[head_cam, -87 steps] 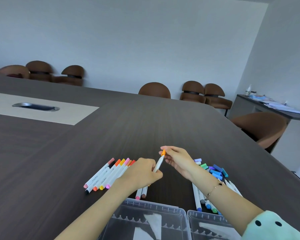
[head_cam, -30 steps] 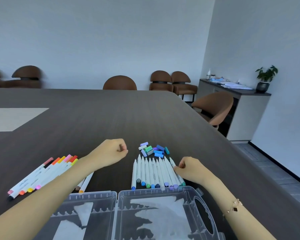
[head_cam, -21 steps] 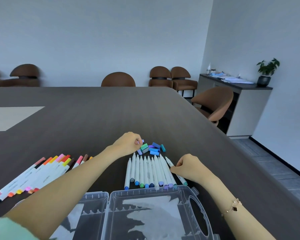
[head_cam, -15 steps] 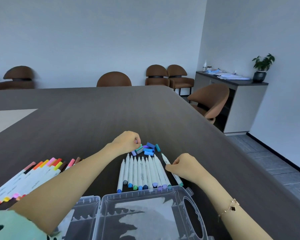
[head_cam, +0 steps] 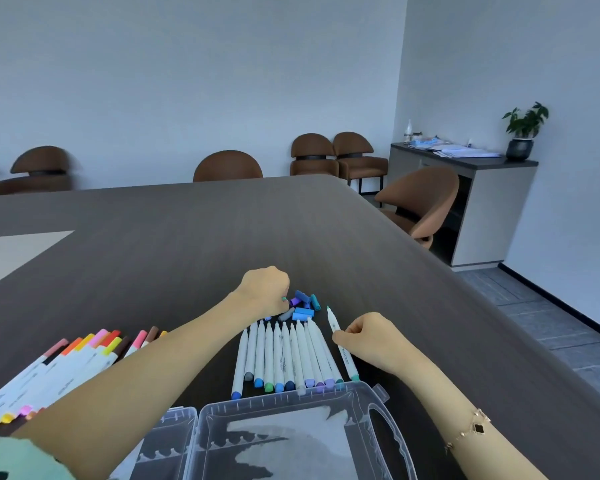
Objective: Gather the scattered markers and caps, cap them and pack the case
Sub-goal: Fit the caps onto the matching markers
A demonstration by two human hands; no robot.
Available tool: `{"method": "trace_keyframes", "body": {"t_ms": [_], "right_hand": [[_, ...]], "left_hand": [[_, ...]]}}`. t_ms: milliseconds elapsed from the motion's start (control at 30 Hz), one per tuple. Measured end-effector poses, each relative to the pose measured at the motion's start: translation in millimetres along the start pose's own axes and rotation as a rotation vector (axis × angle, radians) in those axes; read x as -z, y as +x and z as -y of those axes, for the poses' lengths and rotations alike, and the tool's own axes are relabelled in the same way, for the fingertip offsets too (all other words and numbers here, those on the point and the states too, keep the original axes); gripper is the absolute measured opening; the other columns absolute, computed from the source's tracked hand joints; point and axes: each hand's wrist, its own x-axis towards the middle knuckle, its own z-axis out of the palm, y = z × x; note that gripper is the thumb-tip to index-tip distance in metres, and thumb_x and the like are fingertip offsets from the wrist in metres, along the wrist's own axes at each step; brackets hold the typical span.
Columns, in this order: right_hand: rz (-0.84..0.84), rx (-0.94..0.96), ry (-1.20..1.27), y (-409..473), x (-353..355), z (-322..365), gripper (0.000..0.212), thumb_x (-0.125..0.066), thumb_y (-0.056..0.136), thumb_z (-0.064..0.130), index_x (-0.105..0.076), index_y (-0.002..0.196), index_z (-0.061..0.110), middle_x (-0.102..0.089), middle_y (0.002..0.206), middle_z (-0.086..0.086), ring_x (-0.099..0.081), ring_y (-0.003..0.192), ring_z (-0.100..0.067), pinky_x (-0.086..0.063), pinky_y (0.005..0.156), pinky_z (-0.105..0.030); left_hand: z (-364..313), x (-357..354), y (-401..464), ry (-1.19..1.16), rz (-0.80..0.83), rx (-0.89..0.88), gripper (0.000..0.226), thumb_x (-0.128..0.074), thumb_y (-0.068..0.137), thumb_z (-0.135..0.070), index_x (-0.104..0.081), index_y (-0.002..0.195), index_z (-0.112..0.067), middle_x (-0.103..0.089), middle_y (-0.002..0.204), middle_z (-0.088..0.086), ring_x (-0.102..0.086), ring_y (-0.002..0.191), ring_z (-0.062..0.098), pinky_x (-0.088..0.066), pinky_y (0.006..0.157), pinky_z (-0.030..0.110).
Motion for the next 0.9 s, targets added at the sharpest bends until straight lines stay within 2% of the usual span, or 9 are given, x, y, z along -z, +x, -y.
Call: {"method": "trace_keyframes", "body": {"t_ms": [67,200,333,400,467,567,633,767,900], "right_hand": [[0.014,0.007,0.019,-1,1,1,0.032,-0.059,0.087,0.037,-0.063,0.079,0.006,-0.045,0.067,-0.007,-0.043,0.062,-0.017,-0.034,0.052,-0.022],[0.065,0.025,0.087,-6,3,6,0.026,-0.057,0.089,0.032,-0.061,0.087,0.006,-0.046,0.070,-0.006,-0.040,0.059,-0.013,-0.033,0.049,-0.018],[0.065,0.045,0.204,-11,3,11,0.010,-0.054,0.093,0.025,-0.060,0.097,0.018,-0.068,0.072,0.007,-0.053,0.056,-0.002,-0.039,0.053,-0.016],[0.036,0.087,0.227,-13,5,13,0.008,-0.054,0.094,0.025,-0.060,0.100,0.022,-0.070,0.075,0.008,-0.059,0.060,0.001,-0.041,0.055,-0.015],[0.016,0.109,0.236,-16,7,14,0.007,-0.054,0.094,0.025,-0.058,0.100,0.023,-0.069,0.076,0.009,-0.061,0.066,-0.002,-0.045,0.058,-0.015],[0.005,0.109,0.245,-16,10,12,0.008,-0.054,0.094,0.025,-0.057,0.100,0.022,-0.070,0.078,0.007,-0.062,0.070,-0.004,-0.046,0.061,-0.016],[0.006,0.092,0.262,-16,11,11,0.008,-0.054,0.094,0.025,-0.057,0.101,0.022,-0.070,0.080,0.006,-0.062,0.072,-0.006,-0.047,0.062,-0.018],[0.006,0.079,0.286,-15,12,13,0.012,-0.054,0.094,0.026,-0.057,0.104,0.021,-0.069,0.084,0.004,-0.063,0.073,-0.006,-0.047,0.063,-0.018],[-0.001,0.082,0.281,-14,10,14,0.014,-0.053,0.095,0.027,-0.057,0.107,0.020,-0.069,0.087,0.005,-0.064,0.075,-0.007,-0.050,0.066,-0.018]], "left_hand": [[2,0,-4,-0.112,-0.045,0.047,0.022,-0.055,0.091,-0.026,-0.068,0.102,-0.013,-0.069,0.097,0.002,-0.064,0.086,0.017,-0.051,0.070,0.027],[5,7,-9,-0.733,-0.066,0.137,0.023,-0.057,0.092,-0.022,-0.070,0.110,-0.016,-0.066,0.114,-0.003,-0.059,0.105,0.011,-0.047,0.088,0.025],[-8,17,-15,-1.062,0.028,0.223,0.023,-0.058,0.093,-0.025,-0.067,0.113,-0.017,-0.065,0.107,-0.001,-0.056,0.093,0.008,-0.049,0.080,0.029],[-17,18,-16,-1.120,0.059,0.264,0.024,-0.060,0.092,-0.025,-0.067,0.113,-0.016,-0.066,0.108,0.002,-0.057,0.088,0.009,-0.049,0.086,0.033],[-26,19,-16,-1.128,0.049,0.279,0.027,-0.060,0.092,-0.025,-0.066,0.115,-0.013,-0.066,0.113,0.006,-0.060,0.096,0.016,-0.048,0.092,0.035],[-35,19,-14,-1.138,0.030,0.304,0.029,-0.058,0.093,-0.024,-0.064,0.117,-0.009,-0.065,0.114,0.009,-0.051,0.108,0.017,-0.043,0.101,0.039],[-37,18,-12,-1.132,-0.008,0.313,0.028,-0.058,0.093,-0.024,-0.065,0.115,-0.009,-0.064,0.115,0.009,-0.059,0.102,0.019,-0.047,0.097,0.036],[-35,16,-9,-1.099,-0.066,0.323,0.027,-0.058,0.093,-0.025,-0.065,0.113,-0.010,-0.063,0.115,0.007,-0.059,0.094,0.018,-0.049,0.088,0.032],[-39,13,-11,-1.075,-0.010,0.258,0.025,-0.059,0.092,-0.025,-0.066,0.111,-0.010,-0.067,0.110,0.007,-0.057,0.077,0.007,-0.042,0.063,0.015]]}}
